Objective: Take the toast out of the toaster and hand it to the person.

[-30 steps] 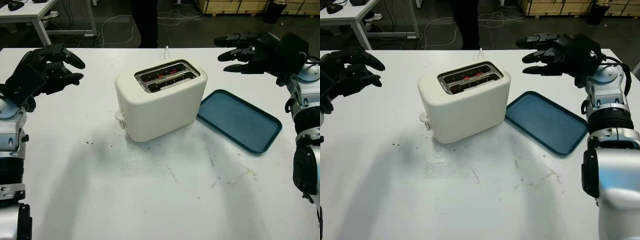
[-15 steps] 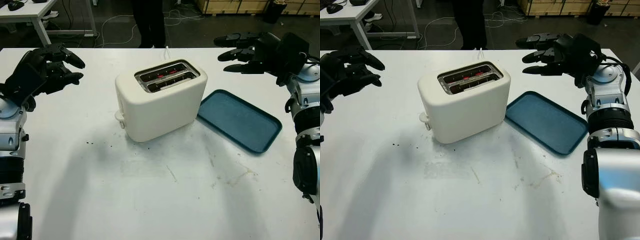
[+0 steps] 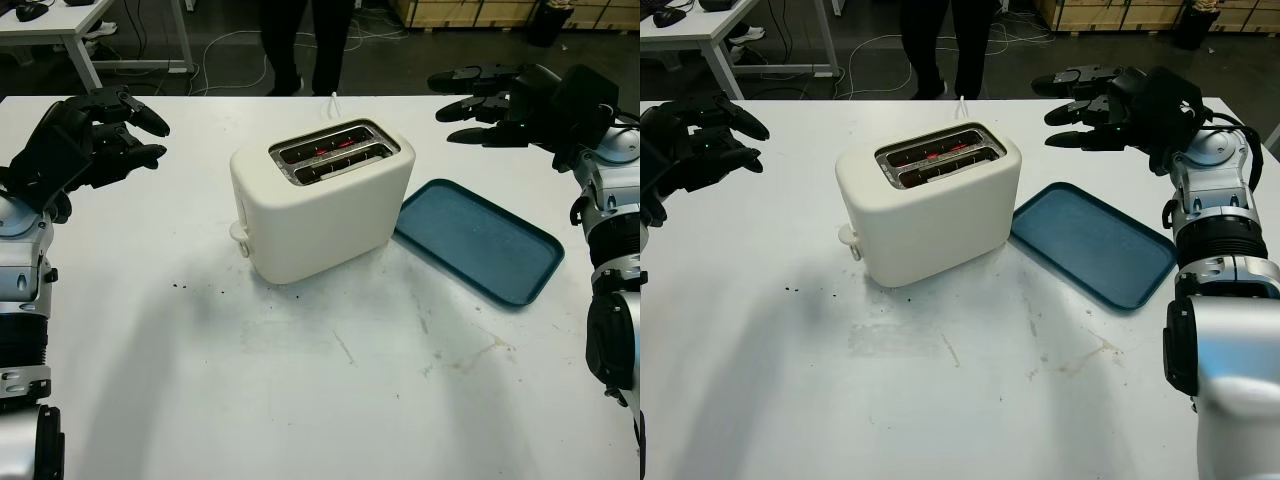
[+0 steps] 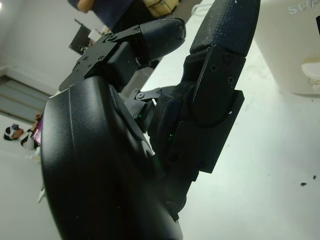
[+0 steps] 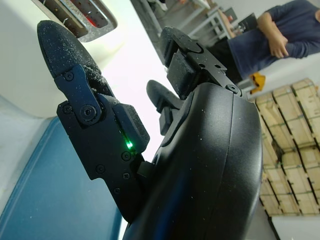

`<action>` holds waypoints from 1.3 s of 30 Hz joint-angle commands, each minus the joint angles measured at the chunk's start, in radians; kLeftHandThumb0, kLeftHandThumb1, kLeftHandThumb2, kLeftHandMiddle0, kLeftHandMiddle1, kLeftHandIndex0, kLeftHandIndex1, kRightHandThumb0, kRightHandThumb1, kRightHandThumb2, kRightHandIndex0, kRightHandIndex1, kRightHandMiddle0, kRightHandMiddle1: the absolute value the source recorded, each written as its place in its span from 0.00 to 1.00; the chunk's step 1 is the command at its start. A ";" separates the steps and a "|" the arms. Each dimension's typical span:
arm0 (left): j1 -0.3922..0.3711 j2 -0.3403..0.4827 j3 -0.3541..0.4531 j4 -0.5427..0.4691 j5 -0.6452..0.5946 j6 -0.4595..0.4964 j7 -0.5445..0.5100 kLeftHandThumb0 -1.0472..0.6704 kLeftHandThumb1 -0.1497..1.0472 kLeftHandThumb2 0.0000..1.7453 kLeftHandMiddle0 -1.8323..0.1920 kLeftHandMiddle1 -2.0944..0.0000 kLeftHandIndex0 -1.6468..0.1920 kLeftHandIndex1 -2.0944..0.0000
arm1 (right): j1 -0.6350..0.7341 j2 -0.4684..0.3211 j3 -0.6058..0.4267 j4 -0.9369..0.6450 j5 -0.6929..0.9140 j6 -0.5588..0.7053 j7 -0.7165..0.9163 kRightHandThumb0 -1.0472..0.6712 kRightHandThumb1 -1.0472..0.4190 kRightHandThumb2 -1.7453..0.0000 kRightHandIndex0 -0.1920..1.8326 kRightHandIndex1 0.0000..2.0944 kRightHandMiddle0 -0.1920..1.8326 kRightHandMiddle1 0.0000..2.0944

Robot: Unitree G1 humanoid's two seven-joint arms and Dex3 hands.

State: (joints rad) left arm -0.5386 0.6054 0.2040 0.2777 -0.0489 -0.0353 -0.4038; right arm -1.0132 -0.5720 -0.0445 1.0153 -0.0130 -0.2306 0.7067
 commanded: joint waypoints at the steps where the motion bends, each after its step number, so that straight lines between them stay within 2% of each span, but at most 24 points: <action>1: -0.014 0.003 -0.002 0.004 0.001 -0.012 0.005 0.00 0.86 0.00 0.58 0.36 0.57 0.43 | 0.011 -0.007 0.001 -0.011 -0.004 -0.001 -0.010 0.12 0.24 1.00 0.23 0.34 0.39 0.00; 39: -0.014 0.002 -0.005 0.008 0.003 -0.011 0.009 0.00 0.86 0.00 0.58 0.37 0.57 0.43 | 0.006 -0.007 0.007 -0.007 -0.008 -0.013 -0.002 0.12 0.23 1.00 0.23 0.34 0.39 0.00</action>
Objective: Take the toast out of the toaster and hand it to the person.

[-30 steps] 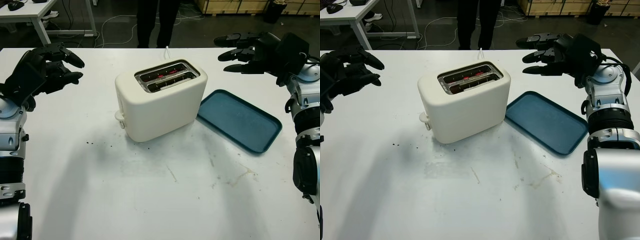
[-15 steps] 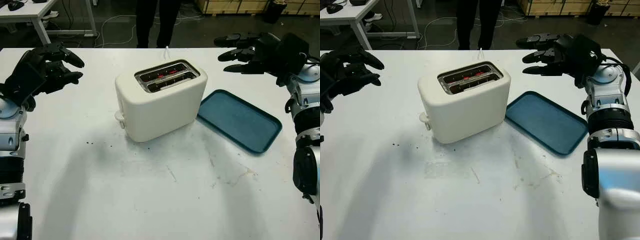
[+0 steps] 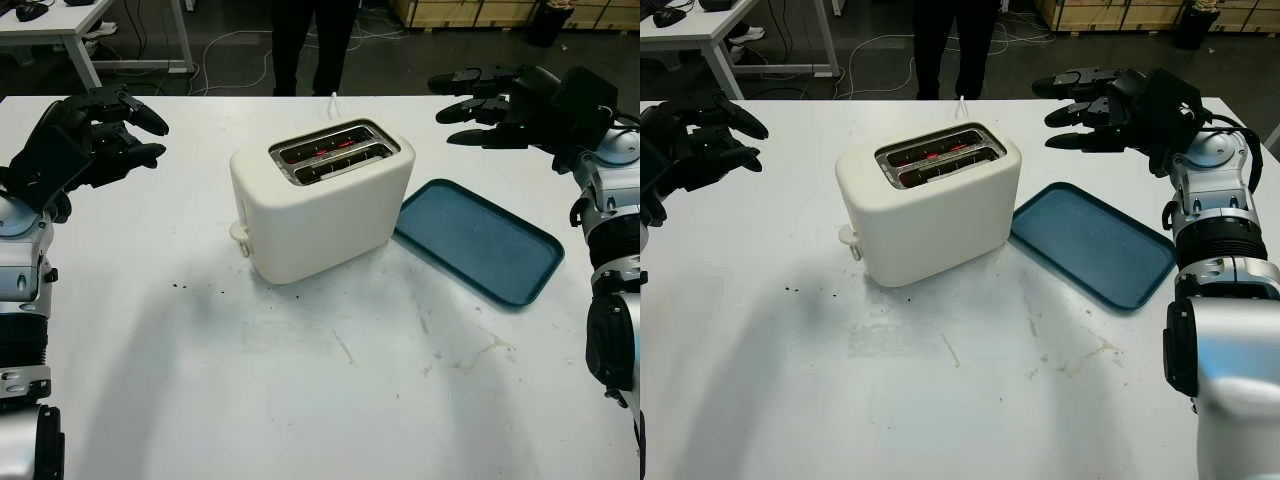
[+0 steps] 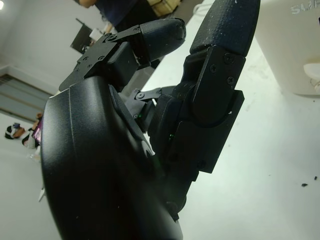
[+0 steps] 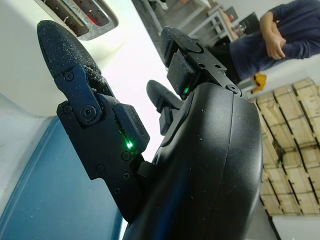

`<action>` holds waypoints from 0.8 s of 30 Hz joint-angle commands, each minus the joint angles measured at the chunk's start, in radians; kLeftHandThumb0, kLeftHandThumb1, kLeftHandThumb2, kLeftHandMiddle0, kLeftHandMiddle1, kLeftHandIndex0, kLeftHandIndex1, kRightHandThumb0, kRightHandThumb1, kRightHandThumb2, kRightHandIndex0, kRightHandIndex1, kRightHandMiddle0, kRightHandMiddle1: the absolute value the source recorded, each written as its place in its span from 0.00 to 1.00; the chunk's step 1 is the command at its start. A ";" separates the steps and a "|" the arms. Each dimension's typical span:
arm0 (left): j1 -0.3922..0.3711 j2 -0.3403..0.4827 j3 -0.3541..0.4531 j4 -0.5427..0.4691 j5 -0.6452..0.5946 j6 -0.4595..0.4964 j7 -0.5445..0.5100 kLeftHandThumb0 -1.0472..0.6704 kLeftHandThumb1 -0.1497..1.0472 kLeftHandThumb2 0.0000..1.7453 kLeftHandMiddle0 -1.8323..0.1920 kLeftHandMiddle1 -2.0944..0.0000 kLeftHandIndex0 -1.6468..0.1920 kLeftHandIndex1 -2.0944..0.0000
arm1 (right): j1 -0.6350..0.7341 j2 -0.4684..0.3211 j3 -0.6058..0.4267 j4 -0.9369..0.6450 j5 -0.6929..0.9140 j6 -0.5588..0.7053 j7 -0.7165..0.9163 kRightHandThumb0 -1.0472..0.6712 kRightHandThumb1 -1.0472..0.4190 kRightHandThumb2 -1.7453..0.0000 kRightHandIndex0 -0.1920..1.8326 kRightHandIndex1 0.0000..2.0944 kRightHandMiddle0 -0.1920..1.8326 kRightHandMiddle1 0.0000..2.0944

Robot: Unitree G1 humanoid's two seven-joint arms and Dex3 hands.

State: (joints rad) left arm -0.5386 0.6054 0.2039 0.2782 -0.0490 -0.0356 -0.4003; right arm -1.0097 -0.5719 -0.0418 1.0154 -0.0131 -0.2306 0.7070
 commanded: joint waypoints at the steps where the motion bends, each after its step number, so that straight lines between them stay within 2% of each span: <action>1: -0.015 0.002 -0.005 0.006 0.003 -0.008 0.006 0.00 0.86 0.00 0.58 0.37 0.57 0.43 | 0.000 -0.005 0.002 -0.001 -0.005 -0.008 -0.003 0.12 0.24 1.00 0.23 0.34 0.39 0.00; 24: -0.013 0.003 -0.004 -0.004 -0.003 0.010 0.000 0.00 0.86 0.00 0.62 0.35 0.61 0.41 | -0.001 -0.006 0.003 0.021 -0.008 -0.026 -0.016 0.13 0.23 1.00 0.25 0.31 0.39 0.00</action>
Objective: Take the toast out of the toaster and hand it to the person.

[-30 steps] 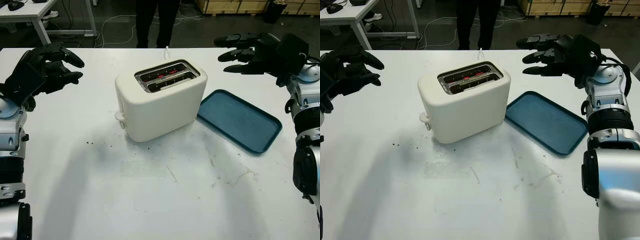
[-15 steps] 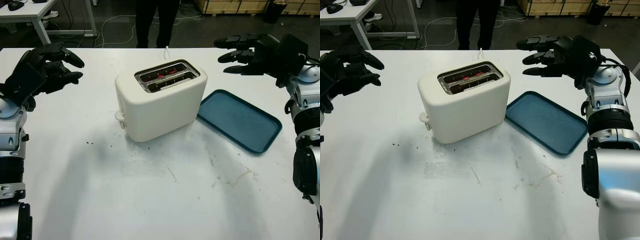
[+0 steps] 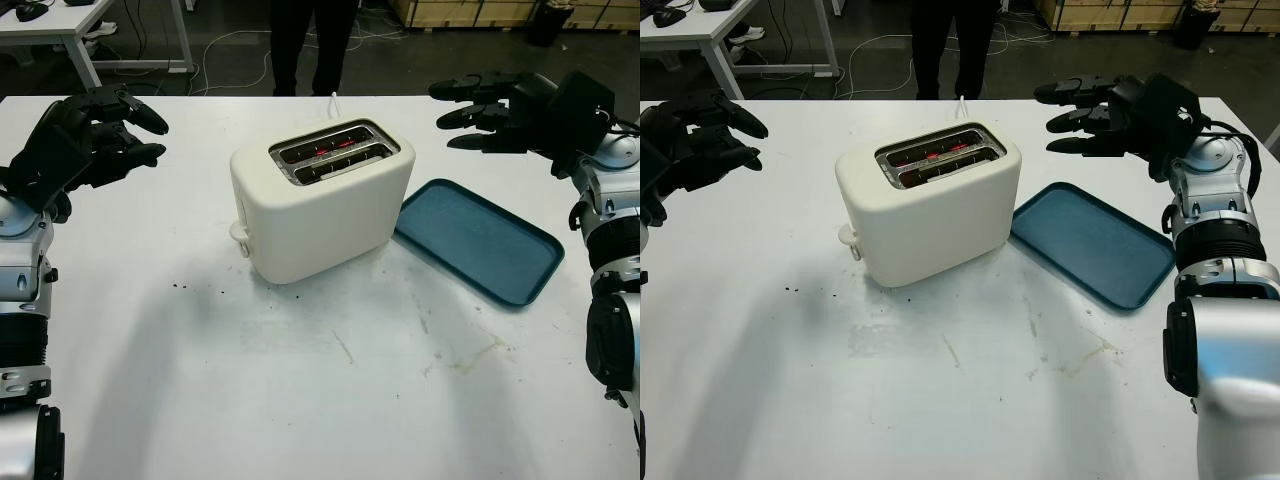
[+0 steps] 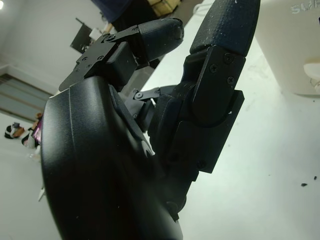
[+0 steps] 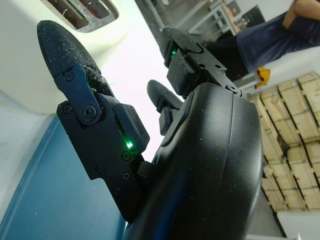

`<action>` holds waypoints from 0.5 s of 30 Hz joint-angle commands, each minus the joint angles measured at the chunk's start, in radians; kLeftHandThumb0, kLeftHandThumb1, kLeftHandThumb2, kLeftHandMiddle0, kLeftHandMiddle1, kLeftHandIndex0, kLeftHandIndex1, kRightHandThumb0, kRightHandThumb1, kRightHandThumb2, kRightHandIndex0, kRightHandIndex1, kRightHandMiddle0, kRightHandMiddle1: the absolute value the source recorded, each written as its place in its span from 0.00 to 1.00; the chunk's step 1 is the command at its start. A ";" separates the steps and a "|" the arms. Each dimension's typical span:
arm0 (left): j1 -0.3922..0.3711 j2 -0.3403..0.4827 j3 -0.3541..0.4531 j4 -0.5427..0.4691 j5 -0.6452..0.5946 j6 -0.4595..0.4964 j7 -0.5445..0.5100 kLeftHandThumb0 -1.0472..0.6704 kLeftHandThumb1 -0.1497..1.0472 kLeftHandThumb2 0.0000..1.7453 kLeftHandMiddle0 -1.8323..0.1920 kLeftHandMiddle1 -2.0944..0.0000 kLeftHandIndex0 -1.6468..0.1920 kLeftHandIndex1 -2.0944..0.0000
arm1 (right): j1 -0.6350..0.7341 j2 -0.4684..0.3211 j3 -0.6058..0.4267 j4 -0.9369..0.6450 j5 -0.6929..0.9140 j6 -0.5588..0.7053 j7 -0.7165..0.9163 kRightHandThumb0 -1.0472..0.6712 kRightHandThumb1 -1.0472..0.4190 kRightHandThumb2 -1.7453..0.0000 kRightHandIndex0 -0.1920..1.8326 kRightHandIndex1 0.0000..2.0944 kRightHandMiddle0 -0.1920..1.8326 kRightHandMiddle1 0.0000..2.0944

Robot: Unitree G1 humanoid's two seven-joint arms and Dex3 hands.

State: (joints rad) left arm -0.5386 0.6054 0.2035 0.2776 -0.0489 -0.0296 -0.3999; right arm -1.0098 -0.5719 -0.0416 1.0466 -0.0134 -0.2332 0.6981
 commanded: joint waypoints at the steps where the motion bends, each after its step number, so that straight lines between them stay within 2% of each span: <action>1: -0.013 0.003 -0.004 -0.003 -0.002 0.002 0.000 0.00 0.86 0.00 0.62 0.35 0.61 0.41 | -0.003 -0.004 0.001 -0.008 -0.006 -0.019 -0.007 0.13 0.23 1.00 0.25 0.31 0.39 0.00; 15: -0.012 0.006 -0.006 0.001 0.005 -0.009 0.002 0.00 0.87 0.00 0.62 0.34 0.62 0.39 | -0.004 -0.005 0.002 -0.010 -0.007 -0.011 -0.009 0.13 0.24 1.00 0.24 0.32 0.39 0.00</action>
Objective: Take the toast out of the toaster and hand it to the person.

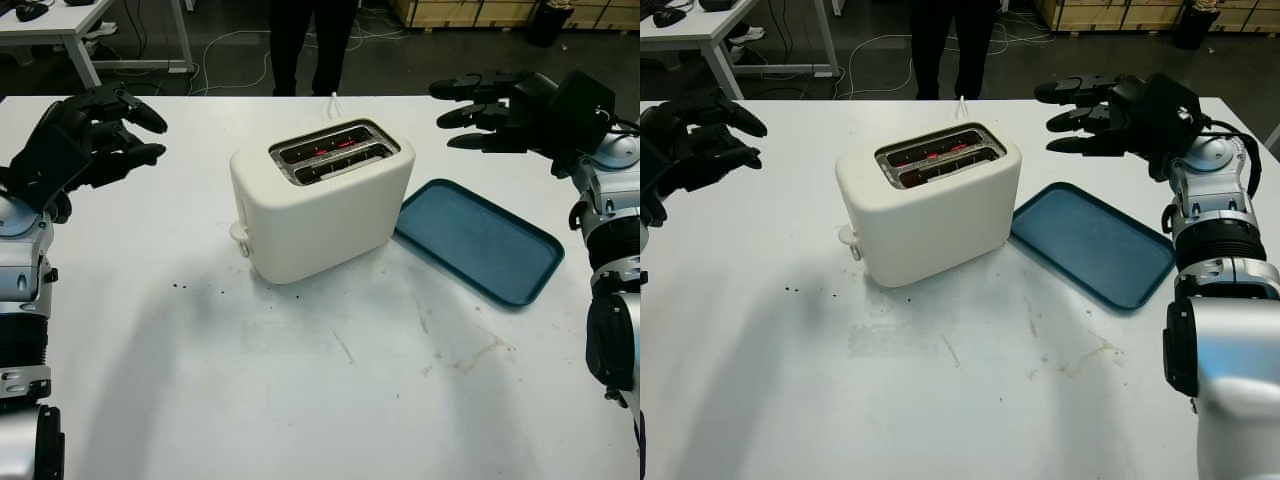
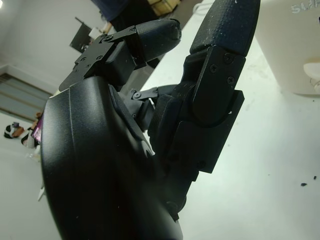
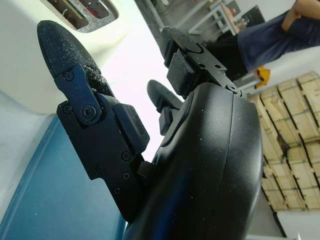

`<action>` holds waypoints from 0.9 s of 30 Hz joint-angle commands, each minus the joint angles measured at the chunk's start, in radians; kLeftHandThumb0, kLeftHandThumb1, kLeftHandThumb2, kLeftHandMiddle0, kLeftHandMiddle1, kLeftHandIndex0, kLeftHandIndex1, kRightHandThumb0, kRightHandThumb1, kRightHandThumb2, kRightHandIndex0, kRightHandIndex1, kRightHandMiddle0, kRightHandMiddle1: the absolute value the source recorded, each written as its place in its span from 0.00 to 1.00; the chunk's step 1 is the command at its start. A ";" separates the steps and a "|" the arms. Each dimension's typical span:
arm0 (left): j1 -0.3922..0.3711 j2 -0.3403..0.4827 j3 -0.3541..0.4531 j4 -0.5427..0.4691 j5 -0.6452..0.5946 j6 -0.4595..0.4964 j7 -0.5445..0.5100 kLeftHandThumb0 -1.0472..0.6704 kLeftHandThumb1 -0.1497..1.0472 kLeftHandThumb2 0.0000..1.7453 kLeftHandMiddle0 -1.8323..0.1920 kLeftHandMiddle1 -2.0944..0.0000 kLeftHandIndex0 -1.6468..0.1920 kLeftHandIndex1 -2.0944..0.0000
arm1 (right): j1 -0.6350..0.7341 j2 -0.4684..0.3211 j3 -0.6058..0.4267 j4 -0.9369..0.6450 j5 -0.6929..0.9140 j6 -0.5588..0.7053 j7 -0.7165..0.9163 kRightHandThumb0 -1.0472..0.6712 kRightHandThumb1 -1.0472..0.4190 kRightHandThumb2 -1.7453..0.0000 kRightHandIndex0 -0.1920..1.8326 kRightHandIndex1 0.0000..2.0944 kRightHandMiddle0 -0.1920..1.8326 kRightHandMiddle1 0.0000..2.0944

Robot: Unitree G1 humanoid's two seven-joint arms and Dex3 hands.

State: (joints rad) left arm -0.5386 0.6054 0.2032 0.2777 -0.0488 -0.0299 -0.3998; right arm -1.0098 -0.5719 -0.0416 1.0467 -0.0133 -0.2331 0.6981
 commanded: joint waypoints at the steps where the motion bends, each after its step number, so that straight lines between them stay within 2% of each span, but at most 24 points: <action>1: -0.012 0.006 -0.006 0.001 0.005 -0.009 0.002 0.00 0.87 0.00 0.62 0.34 0.62 0.40 | -0.004 -0.006 0.003 -0.010 -0.008 -0.012 -0.009 0.12 0.24 1.00 0.24 0.32 0.38 0.00; 27: -0.014 0.002 -0.005 0.005 -0.002 -0.005 0.000 0.00 0.86 0.00 0.61 0.34 0.61 0.40 | -0.005 -0.006 0.009 -0.008 -0.008 -0.016 -0.010 0.12 0.23 1.00 0.25 0.31 0.38 0.00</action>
State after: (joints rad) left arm -0.5386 0.6054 0.2029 0.2778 -0.0488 -0.0299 -0.3999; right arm -1.0098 -0.5719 -0.0328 1.0468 -0.0135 -0.2354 0.6943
